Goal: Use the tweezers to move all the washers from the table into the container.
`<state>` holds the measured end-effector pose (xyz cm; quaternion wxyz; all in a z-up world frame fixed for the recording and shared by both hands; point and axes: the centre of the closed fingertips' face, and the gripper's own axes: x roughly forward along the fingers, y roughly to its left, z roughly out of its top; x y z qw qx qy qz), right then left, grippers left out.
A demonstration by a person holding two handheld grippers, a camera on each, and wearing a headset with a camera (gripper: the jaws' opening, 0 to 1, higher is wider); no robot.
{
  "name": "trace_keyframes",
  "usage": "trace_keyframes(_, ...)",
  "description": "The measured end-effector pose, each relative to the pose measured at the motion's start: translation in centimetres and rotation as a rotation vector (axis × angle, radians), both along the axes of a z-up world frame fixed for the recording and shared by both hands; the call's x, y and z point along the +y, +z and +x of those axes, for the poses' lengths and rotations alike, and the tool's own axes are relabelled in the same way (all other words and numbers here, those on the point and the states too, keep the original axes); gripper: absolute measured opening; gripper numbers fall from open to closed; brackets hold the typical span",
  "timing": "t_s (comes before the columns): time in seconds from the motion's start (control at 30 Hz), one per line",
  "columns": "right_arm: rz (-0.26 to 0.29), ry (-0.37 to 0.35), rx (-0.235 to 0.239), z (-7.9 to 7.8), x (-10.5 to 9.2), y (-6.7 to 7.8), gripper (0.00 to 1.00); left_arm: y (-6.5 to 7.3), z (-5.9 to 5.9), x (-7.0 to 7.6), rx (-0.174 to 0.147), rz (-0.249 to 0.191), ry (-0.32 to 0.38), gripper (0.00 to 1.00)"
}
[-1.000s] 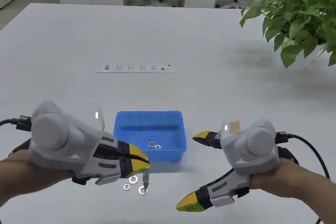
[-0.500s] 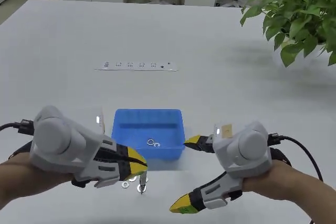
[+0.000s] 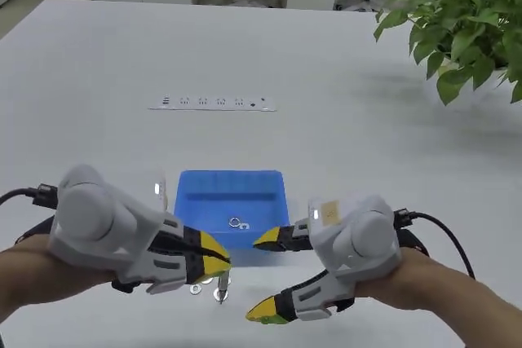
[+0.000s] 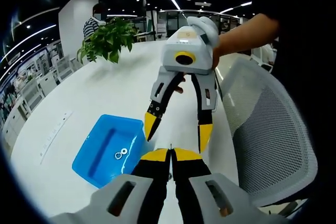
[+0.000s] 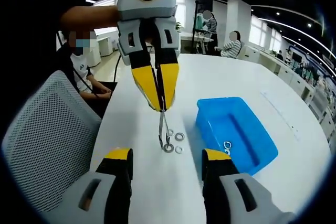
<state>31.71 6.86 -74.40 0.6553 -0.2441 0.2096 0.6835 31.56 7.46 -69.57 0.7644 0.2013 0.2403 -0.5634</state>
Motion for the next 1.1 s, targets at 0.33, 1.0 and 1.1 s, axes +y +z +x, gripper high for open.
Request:
trace_keyframes(0.33,0.001,0.065,-0.035,0.0,1.5,0.1,0.32,-0.2,-0.1,-0.1,-0.001,0.036,-0.023,0.06)
trace_keyframes(1.0,0.003,0.138,-0.035,-0.8,3.5,-0.6,0.09,-0.4,0.0,0.0,0.005,0.065,-0.052,0.06)
trace_keyframes(1.1,0.003,0.139,-0.036,-0.8,3.5,-0.6,0.09,-0.4,-0.1,0.1,0.009,0.064,-0.053,0.06)
